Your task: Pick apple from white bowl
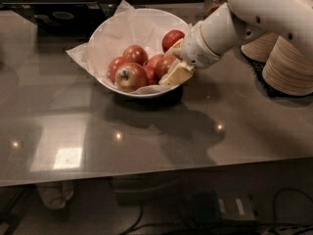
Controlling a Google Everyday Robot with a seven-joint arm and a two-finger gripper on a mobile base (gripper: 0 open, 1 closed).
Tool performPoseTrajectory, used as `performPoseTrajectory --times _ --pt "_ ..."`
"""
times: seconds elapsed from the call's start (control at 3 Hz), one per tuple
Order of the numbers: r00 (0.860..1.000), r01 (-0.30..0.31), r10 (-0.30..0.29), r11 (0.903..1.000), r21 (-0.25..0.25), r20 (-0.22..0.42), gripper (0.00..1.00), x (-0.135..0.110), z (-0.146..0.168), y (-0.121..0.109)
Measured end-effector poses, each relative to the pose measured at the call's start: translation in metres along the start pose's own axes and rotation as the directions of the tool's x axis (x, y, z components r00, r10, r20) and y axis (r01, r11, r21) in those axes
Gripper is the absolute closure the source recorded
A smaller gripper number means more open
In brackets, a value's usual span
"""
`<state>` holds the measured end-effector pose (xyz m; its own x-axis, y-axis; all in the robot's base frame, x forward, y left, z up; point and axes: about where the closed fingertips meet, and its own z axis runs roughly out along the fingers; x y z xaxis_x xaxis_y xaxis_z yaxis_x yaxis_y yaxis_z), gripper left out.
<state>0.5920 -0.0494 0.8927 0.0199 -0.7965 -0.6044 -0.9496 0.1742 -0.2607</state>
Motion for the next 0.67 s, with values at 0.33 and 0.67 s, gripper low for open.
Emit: performPoseTrajectory --times 0.33,0.67 --pt "1.000 0.000 0.000 1.0000 0.000 0.000 1.00 0.0000 0.0000 0.0000" --pt "0.999 -0.014 0.014 0.9997 -0.019 0.040 1.00 -0.0033 -0.0012 -0.0004"
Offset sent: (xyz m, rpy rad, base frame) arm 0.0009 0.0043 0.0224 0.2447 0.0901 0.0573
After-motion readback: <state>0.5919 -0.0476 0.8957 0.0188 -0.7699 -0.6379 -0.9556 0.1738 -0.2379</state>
